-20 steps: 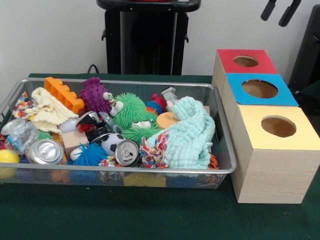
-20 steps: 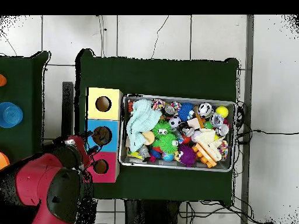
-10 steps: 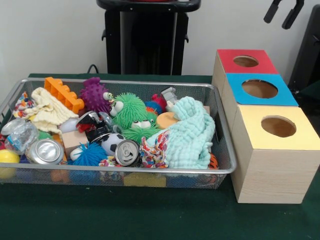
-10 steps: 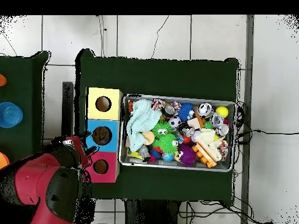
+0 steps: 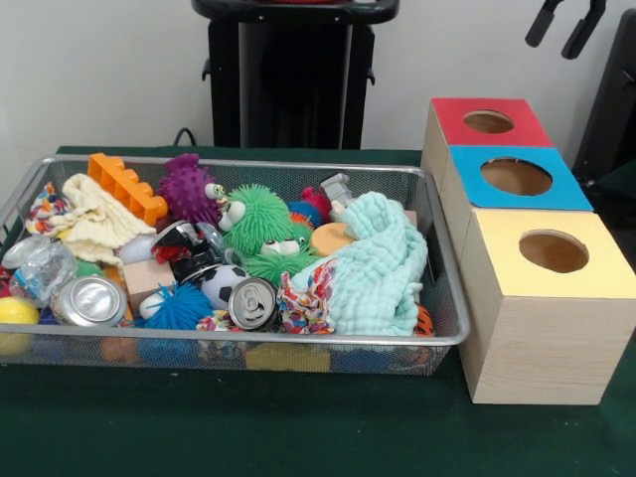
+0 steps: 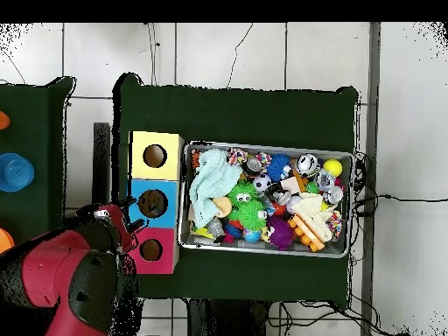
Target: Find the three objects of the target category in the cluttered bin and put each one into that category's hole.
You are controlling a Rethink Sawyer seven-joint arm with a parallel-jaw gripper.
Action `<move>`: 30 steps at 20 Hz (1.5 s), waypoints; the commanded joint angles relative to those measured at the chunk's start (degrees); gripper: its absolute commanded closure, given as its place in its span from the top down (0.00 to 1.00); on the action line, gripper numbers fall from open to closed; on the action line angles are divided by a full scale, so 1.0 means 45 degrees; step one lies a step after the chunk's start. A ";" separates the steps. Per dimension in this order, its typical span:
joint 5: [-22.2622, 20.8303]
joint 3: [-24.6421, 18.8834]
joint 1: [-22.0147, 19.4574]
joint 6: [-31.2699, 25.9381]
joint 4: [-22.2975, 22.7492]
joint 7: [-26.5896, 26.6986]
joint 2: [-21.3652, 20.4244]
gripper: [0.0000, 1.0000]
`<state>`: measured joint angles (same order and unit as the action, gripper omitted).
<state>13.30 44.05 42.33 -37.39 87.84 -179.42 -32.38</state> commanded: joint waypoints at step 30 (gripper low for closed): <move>-0.0886 -0.1385 -0.0549 0.0829 0.1271 0.0198 0.0054 1.00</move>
<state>13.30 44.04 42.16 -36.83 87.84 -179.42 -32.38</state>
